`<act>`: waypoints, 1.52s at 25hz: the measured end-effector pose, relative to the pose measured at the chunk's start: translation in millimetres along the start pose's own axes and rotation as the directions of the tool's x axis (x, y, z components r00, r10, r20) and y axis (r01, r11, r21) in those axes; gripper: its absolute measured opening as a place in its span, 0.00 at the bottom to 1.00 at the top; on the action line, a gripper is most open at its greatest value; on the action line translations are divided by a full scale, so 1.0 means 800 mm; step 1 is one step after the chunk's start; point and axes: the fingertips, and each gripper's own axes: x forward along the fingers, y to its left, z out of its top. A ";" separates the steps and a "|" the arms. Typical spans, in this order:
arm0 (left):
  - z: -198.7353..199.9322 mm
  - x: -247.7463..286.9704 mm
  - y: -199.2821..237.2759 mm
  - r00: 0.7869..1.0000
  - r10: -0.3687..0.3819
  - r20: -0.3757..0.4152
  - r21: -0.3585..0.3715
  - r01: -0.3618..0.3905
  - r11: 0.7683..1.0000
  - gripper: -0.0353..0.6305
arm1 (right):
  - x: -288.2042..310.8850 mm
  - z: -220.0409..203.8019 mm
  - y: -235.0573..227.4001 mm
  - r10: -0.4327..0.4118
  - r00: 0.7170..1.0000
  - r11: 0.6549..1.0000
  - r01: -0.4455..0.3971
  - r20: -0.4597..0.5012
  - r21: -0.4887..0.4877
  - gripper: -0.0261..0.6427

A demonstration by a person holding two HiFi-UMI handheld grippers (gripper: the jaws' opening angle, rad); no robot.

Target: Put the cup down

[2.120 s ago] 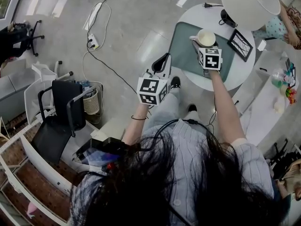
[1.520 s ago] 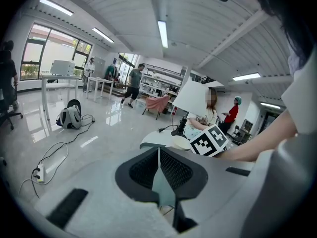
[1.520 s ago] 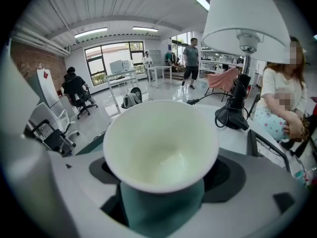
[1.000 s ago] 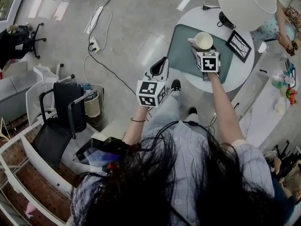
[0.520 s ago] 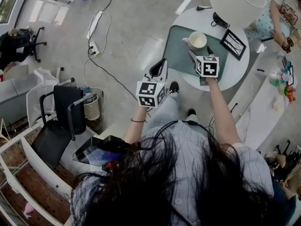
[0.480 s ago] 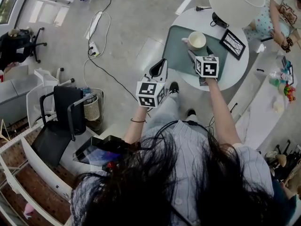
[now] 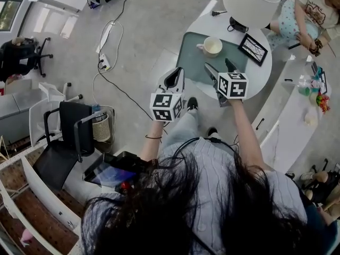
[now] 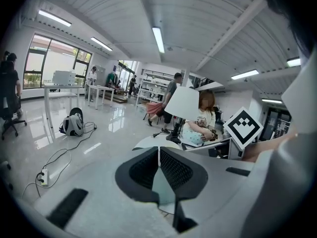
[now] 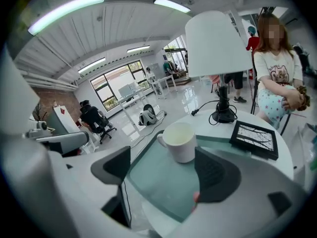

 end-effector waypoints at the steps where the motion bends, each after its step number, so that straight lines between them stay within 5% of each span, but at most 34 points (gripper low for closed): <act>1: 0.000 -0.002 -0.003 1.000 0.002 0.003 0.001 -0.002 1.000 0.08 | -0.009 0.001 0.002 0.003 1.000 1.000 -0.003 0.013 0.002 0.67; 6: -0.002 -0.013 -0.029 1.000 0.000 0.015 0.014 0.000 1.000 0.08 | -0.056 0.000 0.008 0.003 0.996 1.000 -0.003 0.084 -0.007 0.66; 16: -0.027 -0.055 -0.090 0.999 0.031 0.028 0.018 -0.032 0.999 0.08 | -0.143 -0.051 0.047 0.129 0.989 0.991 -0.128 0.073 -0.026 0.65; 38: -0.089 -0.182 -0.256 0.990 0.063 0.128 0.022 -0.066 0.998 0.08 | -0.319 -0.138 0.062 0.216 0.960 0.976 -0.206 0.180 -0.078 0.37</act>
